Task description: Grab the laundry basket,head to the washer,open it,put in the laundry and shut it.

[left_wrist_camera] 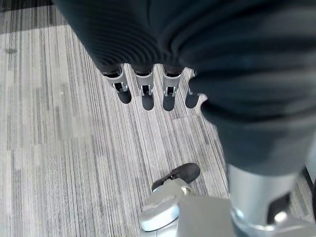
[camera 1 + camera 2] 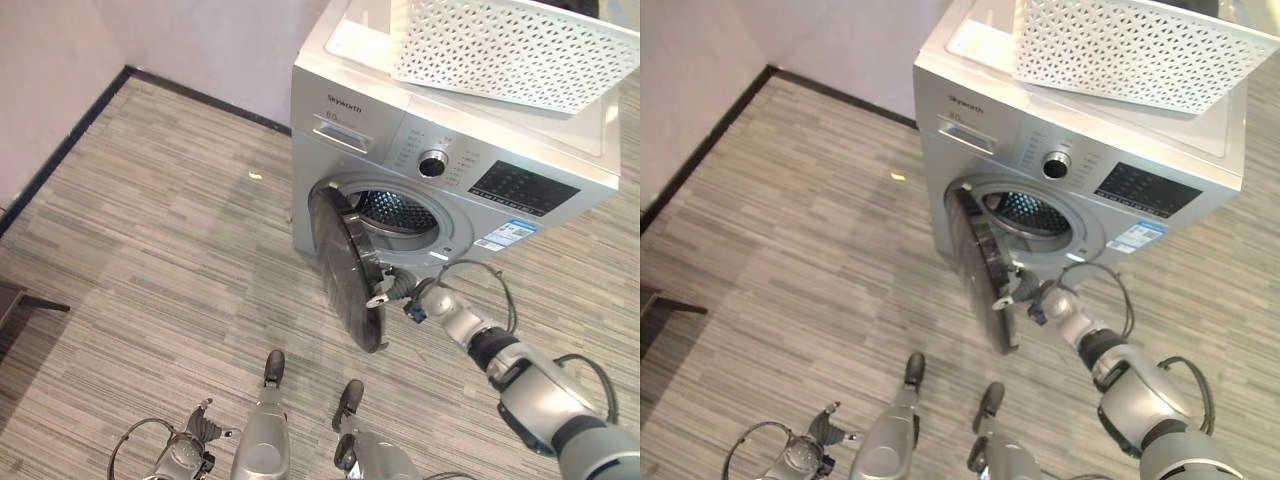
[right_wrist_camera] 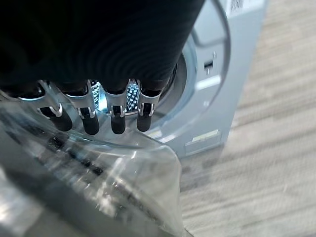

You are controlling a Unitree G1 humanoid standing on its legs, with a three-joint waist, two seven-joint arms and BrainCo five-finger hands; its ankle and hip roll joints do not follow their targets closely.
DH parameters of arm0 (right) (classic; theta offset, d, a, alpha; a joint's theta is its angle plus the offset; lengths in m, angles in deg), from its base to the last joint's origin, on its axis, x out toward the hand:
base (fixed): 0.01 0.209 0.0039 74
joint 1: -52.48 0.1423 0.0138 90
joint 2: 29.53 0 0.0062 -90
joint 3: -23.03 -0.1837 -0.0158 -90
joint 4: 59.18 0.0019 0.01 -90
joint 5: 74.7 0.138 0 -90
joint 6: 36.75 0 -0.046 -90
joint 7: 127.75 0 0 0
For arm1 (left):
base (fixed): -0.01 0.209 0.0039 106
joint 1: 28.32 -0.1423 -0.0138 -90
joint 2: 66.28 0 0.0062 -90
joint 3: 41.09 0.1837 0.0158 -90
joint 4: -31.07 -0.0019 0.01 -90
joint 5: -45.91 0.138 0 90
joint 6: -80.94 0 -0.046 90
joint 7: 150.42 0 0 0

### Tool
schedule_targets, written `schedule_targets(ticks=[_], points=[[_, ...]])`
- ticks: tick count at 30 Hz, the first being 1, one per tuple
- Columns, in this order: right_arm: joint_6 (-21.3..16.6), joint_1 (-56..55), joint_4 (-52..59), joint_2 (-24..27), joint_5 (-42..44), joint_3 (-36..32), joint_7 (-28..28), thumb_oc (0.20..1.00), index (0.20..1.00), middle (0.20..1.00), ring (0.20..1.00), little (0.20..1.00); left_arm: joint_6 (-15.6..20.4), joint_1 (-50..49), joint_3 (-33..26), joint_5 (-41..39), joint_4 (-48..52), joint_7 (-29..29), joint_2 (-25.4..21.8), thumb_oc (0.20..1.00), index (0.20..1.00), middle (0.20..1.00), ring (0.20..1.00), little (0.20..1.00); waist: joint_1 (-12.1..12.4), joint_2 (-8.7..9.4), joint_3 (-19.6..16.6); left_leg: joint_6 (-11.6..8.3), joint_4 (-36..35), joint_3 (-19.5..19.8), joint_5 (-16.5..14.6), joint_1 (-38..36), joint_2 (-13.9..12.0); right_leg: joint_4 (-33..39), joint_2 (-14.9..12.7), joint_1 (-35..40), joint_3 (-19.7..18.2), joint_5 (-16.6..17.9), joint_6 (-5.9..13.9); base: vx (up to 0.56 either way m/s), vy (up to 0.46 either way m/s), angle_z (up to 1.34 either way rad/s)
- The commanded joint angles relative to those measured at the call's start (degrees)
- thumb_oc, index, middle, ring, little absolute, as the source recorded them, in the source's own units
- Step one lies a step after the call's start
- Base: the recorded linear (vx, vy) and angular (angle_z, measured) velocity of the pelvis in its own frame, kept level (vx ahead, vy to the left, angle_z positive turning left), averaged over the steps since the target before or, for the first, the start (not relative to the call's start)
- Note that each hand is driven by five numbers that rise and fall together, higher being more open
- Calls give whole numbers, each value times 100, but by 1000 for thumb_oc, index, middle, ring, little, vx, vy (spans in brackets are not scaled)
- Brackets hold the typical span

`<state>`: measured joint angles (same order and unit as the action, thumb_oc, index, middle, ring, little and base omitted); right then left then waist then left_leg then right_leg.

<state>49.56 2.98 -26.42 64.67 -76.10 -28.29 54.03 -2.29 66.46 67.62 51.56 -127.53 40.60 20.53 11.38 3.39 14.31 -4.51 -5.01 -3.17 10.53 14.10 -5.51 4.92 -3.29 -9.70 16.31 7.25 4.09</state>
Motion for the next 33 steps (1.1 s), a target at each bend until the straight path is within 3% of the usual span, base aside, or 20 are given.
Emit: schedule_targets(ticks=[1,6,10,11,12,14,15,16,19,21,27,30,32,33], points=[[-124,422,-198,-124,-262,-36,-505,1000,1000,1000,1000,1000,-87,194,148,117,-131,168,-60,1000,1000,1000,1000,1000,147,214,149,103,1,119,-282,197,187,8,-704,-24,9,57,537,-57,21,-12],[-75,397,-633,-365,-335,-226,-786,1000,1000,1000,1000,1000,-81,234,281,101,-94,224,28,1000,1000,1000,1000,1000,183,94,120,124,1,153,-261,236,225,8,-727,-50,17,73,530,-18,7,-1],[-105,172,-282,-574,-170,-296,-869,1000,1000,1000,1000,1000,24,60,66,-218,715,374,-134,1000,1000,1000,1000,1000,259,-47,81,135,1,228,-253,226,268,8,-774,24,117,77,549,17,1,13],[-99,80,35,-588,-201,-282,-845,1000,1000,1000,1000,1000,94,-177,-112,-341,1567,425,-374,1000,1000,1000,1000,1000,308,-115,68,134,1,245,-284,165,278,2,-784,99,149,45,554,29,9,18],[-96,78,38,-590,-201,-281,-845,1000,1000,1000,1000,1000,86,-184,-116,-341,1579,422,-378,1000,1000,1000,1000,1000,298,-109,51,138,1,251,-267,191,284,6,-788,79,155,59,554,50,9,8],[-86,-140,568,-524,-271,-349,-851,1000,1000,1000,1000,1000,208,-617,-586,-543,3432,396,-930,1000,1000,1000,1000,1000,396,-212,14,128,1,279,-298,118,296,-2,-820,194,216,10,573,32,3,6],[-83,-142,573,-528,-272,-347,-850,1000,1000,1000,1000,1000,192,-634,-598,-544,3458,389,-938,1000,1000,1000,1000,1000,386,-204,-1,132,1,284,-278,143,302,4,-824,176,220,28,573,29,6,12],[-76,-215,1028,-458,-399,-338,-824,1000,1000,1000,1000,1000,252,-817,-981,-708,4341,294,-1250,1000,1000,1000,1000,1000,440,-260,-36,120,1,295,-314,69,298,-5,-843,264,266,-10,586,26,6,14],[-36,-289,1460,-446,-383,-388,-790,1000,1000,1000,1000,1000,244,-882,-1241,-807,4824,250,-1393,1000,1000,1000,1000,1000,463,-263,-111,109,1,309,-332,15,299,-7,-859,339,314,-34,597,21,5,17],[39,-354,2518,-296,-738,-332,-576,1000,1000,1000,1000,1000,171,-978,-1514,-666,5279,215,-1476,1000,1000,1000,1000,1000,447,-206,-227,107,1,293,-395,-93,293,-9,-869,439,318,-73,606,53,-2,3],[108,-739,3496,-109,-720,-684,-477,1000,1000,1000,1000,1000,101,-1162,-1706,-721,5970,49,-1367,1000,1000,1000,1000,1000,393,-105,-396,146,1,234,-448,-222,317,-4,-913,528,306,-72,614,18,1,-2],[126,-947,3800,52,-735,-895,-500,1000,1000,1000,1000,1000,147,-1147,-1596,-1376,6344,-246,-1333,1000,1000,1000,1000,1000,345,-100,-415,166,1,201,-452,-243,309,-2,-918,510,282,-49,620,-21,0,3],[77,-1201,3970,127,-639,-1071,-616,1000,1000,1000,1000,1000,112,-925,-1020,-1981,6534,-596,-1305,1000,1000,1000,1000,1000,194,-111,-366,193,1,168,-447,-224,306,0,-909,434,218,-10,621,-50,10,0],[79,-1212,3979,139,-639,-1086,-614,1000,1000,1000,1000,1000,118,-903,-998,-1989,6517,-598,-1306,1000,1000,1000,1000,1000,212,-115,-367,193,1,165,-448,-221,305,-1,-909,429,215,-9,621,-23,18,-4]])
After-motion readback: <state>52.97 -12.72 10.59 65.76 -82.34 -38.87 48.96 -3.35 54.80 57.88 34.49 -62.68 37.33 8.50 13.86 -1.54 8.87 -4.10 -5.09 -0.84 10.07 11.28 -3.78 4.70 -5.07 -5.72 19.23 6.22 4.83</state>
